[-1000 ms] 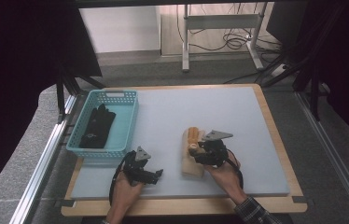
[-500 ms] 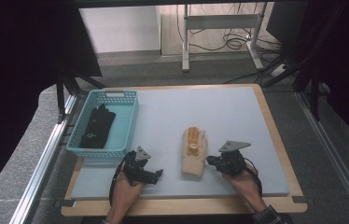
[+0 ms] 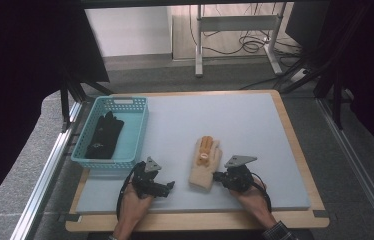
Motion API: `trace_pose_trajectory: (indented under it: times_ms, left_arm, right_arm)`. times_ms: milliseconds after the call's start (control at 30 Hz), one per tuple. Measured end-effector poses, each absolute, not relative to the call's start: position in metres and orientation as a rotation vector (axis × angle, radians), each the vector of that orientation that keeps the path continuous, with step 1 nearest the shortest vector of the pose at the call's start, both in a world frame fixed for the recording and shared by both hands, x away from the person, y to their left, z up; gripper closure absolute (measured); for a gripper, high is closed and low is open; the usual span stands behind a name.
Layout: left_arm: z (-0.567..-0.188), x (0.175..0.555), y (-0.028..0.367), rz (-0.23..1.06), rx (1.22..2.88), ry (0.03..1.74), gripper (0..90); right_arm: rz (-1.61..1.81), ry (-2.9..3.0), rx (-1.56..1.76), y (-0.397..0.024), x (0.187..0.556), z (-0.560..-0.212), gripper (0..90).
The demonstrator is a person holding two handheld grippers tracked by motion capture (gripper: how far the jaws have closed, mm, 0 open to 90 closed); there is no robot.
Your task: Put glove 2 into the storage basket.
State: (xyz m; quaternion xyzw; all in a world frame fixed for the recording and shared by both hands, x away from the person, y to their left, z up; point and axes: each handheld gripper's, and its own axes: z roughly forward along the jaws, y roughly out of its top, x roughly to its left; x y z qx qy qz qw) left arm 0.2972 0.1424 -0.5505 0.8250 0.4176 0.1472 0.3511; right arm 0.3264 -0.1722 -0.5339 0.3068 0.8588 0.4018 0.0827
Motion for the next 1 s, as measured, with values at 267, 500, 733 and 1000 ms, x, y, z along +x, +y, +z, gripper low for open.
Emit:
trace_pose_trajectory:
  times_ms: [267,500,733,1000]
  left_arm:
    - [-0.550,0.297,0.143,0.381,2.127,1.094,5.8]
    - [-0.550,0.297,0.143,0.382,2.127,1.096,5.9]
    - [-0.550,0.297,0.143,0.384,2.127,1.096,5.5]
    - [-0.550,0.297,0.142,0.382,2.132,1.094,4.8]
  right_arm:
    - [1.202,2.558,0.906,-0.153,0.332,-0.535,81.0]
    - [1.196,2.559,0.899,-0.132,0.339,-0.536,80.8]
    - [1.186,2.560,0.872,-0.117,0.344,-0.537,80.8]
    - [1.177,2.566,0.847,-0.113,0.346,-0.536,79.7]
